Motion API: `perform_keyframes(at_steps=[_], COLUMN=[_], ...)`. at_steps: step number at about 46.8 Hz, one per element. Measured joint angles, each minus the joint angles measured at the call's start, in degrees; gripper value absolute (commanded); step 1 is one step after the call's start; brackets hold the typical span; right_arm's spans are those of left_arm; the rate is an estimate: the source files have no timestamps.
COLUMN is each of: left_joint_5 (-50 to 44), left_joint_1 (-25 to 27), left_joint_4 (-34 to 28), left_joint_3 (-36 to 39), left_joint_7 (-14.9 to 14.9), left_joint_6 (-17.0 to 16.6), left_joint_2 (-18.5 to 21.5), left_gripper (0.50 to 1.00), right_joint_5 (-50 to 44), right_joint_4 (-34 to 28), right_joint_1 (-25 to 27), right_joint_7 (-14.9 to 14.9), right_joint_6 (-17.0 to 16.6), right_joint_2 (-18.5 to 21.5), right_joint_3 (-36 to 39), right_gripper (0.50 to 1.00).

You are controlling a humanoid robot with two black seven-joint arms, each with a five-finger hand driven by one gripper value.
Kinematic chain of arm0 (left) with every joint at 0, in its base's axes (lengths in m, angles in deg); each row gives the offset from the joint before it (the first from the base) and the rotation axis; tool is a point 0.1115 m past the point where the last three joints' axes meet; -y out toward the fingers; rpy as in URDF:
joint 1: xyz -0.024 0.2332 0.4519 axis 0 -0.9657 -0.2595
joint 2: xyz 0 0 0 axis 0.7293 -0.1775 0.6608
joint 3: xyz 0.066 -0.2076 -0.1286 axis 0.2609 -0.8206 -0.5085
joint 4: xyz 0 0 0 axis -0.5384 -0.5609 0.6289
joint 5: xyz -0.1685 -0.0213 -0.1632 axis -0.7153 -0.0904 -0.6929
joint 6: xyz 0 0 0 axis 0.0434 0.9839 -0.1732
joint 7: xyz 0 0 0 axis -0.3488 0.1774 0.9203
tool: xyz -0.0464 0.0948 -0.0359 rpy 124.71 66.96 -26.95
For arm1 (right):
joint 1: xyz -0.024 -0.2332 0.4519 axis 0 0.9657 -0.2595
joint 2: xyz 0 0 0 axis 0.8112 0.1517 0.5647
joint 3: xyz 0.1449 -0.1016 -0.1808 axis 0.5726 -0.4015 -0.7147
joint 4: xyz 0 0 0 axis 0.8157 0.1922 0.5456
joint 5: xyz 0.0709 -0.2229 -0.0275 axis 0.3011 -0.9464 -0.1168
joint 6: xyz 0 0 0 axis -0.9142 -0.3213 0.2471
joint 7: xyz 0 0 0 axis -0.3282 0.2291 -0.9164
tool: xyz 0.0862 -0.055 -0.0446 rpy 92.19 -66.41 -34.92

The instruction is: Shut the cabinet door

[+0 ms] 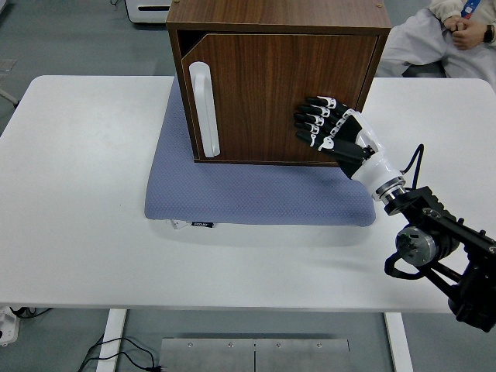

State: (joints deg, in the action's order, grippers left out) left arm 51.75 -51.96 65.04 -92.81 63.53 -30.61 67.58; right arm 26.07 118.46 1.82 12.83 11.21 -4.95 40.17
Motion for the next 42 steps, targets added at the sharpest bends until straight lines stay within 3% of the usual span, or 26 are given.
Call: perform_keyframes(at_steps=[22,42], left_joint_5=[-0.03,-0.03], left_joint_1=[0.00,0.00], left_joint_4=[0.00,0.00], left_joint_3=[0.00,0.00], left_joint_7=[0.00,0.00], left_joint_6=[0.00,0.00], left_joint_2=[0.00,0.00], left_gripper=[1.000,1.000], right_joint_5=[-3.83,-0.17], right_joint_4=[1.44,0.25], right_joint_1=[0.32,-3.30], right_joint_7=[-0.58,0.38], right_joint_6=[0.83,2.11], right_joint_2=[0.71,-1.35], right_joint_3=[-4.59,-4.66], right_gripper=[1.000,1.000])
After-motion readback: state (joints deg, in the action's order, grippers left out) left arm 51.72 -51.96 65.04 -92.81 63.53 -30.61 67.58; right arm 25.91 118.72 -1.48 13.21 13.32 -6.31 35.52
